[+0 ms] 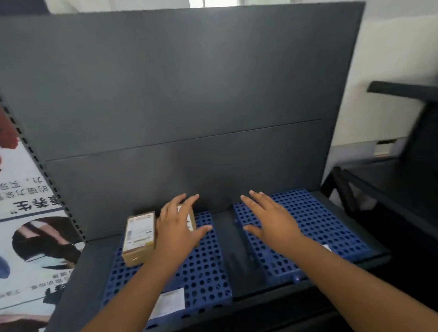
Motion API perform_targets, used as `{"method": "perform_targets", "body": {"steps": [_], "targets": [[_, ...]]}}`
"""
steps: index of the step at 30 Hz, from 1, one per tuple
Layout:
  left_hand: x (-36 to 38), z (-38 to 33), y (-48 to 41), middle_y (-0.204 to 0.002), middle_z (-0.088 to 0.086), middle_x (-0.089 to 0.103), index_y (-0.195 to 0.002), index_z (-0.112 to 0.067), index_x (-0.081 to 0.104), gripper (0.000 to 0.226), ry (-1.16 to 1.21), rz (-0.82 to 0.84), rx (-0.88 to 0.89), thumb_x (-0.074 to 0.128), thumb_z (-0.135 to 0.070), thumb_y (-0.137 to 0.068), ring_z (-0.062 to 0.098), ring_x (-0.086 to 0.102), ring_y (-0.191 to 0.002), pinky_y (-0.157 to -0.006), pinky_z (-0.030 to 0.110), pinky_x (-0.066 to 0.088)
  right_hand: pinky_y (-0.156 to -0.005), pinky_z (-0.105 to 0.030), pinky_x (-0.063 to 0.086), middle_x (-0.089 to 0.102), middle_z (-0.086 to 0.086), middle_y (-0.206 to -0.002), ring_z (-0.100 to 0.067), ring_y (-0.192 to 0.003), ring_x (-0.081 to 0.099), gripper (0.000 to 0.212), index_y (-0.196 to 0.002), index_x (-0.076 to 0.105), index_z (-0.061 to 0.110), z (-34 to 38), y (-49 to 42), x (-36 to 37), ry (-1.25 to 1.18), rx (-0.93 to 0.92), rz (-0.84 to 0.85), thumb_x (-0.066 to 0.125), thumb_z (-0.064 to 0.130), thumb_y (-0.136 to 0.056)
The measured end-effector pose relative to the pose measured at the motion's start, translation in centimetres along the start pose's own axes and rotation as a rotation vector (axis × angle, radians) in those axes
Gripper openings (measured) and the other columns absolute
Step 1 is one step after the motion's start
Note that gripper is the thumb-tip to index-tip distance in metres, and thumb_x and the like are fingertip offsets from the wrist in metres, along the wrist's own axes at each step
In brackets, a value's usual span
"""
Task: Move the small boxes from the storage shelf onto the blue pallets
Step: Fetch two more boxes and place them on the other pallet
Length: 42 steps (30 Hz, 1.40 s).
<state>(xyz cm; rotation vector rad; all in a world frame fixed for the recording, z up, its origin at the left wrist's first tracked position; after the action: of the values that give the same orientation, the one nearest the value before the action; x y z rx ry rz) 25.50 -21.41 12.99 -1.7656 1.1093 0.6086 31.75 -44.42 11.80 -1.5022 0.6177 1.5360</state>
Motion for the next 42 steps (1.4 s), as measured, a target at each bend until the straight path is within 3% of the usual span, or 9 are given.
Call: {"method": "perform_targets", "body": {"steps": [6,11,15,19,23,27,35,42], "targets": [[7.5,-15.2,-0.5,-0.151,-0.007,0.034,-0.143,-0.038,0.039,0.078,0.163,0.170,0.229,0.070,-0.060,-0.075,0.021,0.033,-0.137,-0.111,0.045,0.033,-0.119,-0.043,0.021,0.012,0.003,-0.162,-0.022,-0.149,0.011,0.073,-0.154,0.008,0.035,-11.8,10.8,-6.0,0.056,0.234,-0.089,0.047,0.054,-0.095],[14.0,-29.3,2.2,-0.146,-0.006,0.042,-0.141,-0.035,0.043,0.075,0.340,0.313,0.443,0.076,-0.050,-0.076,0.019,0.042,-0.133,-0.108,0.041,0.038,-0.116,-0.042,0.028,0.027,0.000,-0.158,-0.025,-0.146,0.022,0.073,-0.152,0.023,0.032,-20.6,23.3,-11.5,0.137,0.498,-0.191,0.056,0.053,-0.090],[18.4,-40.5,6.3,-0.138,-0.005,0.051,-0.139,-0.030,0.047,0.075,0.456,0.403,0.610,0.081,-0.043,-0.073,0.017,0.050,-0.125,-0.103,0.034,0.043,-0.116,-0.040,0.024,0.023,0.002,-0.159,-0.023,-0.147,0.020,0.073,-0.152,0.019,0.034,-25.5,34.6,-15.1,0.194,0.700,-0.216,0.056,0.052,-0.091],[21.1,-50.9,11.9,-0.143,-0.006,0.046,-0.141,-0.034,0.044,0.076,0.563,0.495,0.721,0.080,-0.042,-0.075,0.015,0.045,-0.130,-0.107,0.035,0.041,-0.116,-0.041,0.022,0.019,0.002,-0.160,-0.024,-0.145,0.021,0.073,-0.152,0.014,0.037,-29.2,45.4,-18.2,0.228,0.909,-0.198,0.052,0.054,-0.092],[22.8,-59.0,17.5,-0.143,-0.006,0.045,-0.142,-0.033,0.042,0.077,0.636,0.574,0.854,0.079,-0.042,-0.075,0.007,0.042,-0.127,-0.106,0.028,0.038,-0.116,-0.041,0.024,0.032,-0.004,-0.153,-0.026,-0.140,0.030,0.069,-0.150,0.025,0.032,-31.2,54.5,-20.5,0.279,1.060,-0.215,0.053,0.054,-0.091],[24.7,-64.6,21.9,-0.146,-0.006,0.043,-0.143,-0.034,0.039,0.077,0.651,0.635,0.934,0.077,-0.045,-0.076,0.012,0.042,-0.131,-0.107,0.033,0.041,-0.117,-0.044,0.022,0.030,-0.004,-0.155,-0.026,-0.145,0.022,0.070,-0.148,0.031,0.028,-32.4,61.1,-21.3,0.284,1.136,-0.226,0.059,0.053,-0.088],[29.1,-69.2,26.4,-0.142,-0.004,0.047,-0.141,-0.032,0.042,0.076,0.631,0.731,0.977,0.077,-0.047,-0.075,0.014,0.048,-0.128,-0.101,0.035,0.047,-0.117,-0.047,0.018,0.007,0.003,-0.162,-0.030,-0.149,0.008,0.086,-0.151,0.013,0.040,-34.0,65.6,-17.9,0.187,1.189,-0.122,0.052,0.070,-0.081],[33.0,-69.5,23.9,-0.145,-0.001,0.040,-0.141,-0.033,0.041,0.075,0.536,0.738,0.850,0.077,-0.045,-0.076,0.019,0.045,-0.129,-0.101,0.035,0.045,-0.110,-0.036,0.037,-0.011,0.010,-0.162,-0.023,-0.145,0.025,0.080,-0.151,0.005,0.044,-34.3,66.2,-15.8,0.031,1.175,-0.202,0.052,0.060,-0.088]]}}
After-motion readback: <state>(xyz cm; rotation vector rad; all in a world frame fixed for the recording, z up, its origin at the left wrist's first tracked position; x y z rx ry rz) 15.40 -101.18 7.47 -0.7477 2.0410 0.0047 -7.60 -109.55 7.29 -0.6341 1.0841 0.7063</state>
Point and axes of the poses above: each hand's wrist, its own y-axis away from the middle knuckle, its own x-axis out of the palm, z = x × y, the point moved 6 cm from there along -y, towards the middle knuckle
